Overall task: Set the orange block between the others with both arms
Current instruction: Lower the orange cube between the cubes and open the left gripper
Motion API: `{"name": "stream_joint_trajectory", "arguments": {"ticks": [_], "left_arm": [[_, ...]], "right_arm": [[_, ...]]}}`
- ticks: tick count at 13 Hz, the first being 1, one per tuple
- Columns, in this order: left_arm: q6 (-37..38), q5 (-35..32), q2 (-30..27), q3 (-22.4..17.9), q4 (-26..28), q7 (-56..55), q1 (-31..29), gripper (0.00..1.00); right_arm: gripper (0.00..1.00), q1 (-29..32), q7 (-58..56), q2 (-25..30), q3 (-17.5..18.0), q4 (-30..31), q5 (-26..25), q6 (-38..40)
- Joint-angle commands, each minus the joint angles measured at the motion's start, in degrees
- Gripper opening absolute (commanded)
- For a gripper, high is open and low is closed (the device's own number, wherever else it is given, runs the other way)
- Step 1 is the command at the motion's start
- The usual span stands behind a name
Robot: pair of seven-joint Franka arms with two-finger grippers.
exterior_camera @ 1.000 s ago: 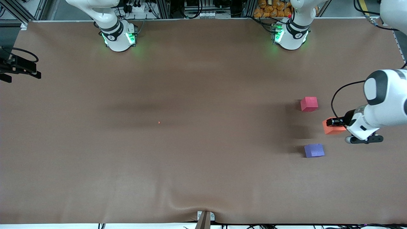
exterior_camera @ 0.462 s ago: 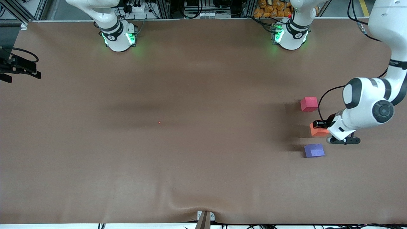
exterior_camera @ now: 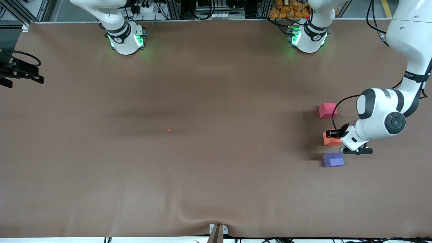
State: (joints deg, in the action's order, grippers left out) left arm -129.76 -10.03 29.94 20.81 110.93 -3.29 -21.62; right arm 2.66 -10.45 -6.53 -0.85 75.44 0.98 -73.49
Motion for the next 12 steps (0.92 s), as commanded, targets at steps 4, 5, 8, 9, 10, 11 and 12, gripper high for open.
{"name": "stream_joint_trajectory", "arguments": {"ticks": [4, 5, 8, 9, 10, 11, 12], "left_arm": [[-0.7, -5.2, 0.4, 0.1, 0.5, -0.3, 0.3, 0.0], [-0.7, -5.2, 0.5, 0.1, 0.4, -0.3, 0.3, 0.0], [-0.6, -5.2, 1.0, 0.1, 0.4, -0.9, 0.5, 0.0], [-0.5, -5.2, 1.1, 0.1, 0.4, -0.9, 0.5, 0.0], [-0.3, -5.2, 1.4, 0.1, 0.4, -0.9, 0.4, 0.05], [-0.3, -5.2, 1.4, 0.1, 0.4, -1.0, 0.5, 0.24], [-0.1, -5.2, 1.4, 0.1, 0.3, -1.5, 0.5, 0.76]], "right_arm": [[1.0, -0.5, -0.4, -0.1, -0.1, -0.6, -0.6, 0.2], [1.0, -0.5, -0.4, -0.1, -0.1, -0.6, -0.6, 0.2], [1.0, -0.5, -0.4, -0.1, -0.1, -0.6, -0.6, 0.2], [1.0, -0.5, -0.4, -0.1, -0.2, -0.6, -0.6, 0.2], [1.0, -0.5, -0.4, -0.1, -0.1, -0.6, -0.6, 0.2], [1.0, -0.5, -0.4, -0.1, -0.1, -0.6, -0.6, 0.2], [1.0, -0.5, -0.4, -0.1, -0.1, -0.6, -0.6, 0.2]]}}
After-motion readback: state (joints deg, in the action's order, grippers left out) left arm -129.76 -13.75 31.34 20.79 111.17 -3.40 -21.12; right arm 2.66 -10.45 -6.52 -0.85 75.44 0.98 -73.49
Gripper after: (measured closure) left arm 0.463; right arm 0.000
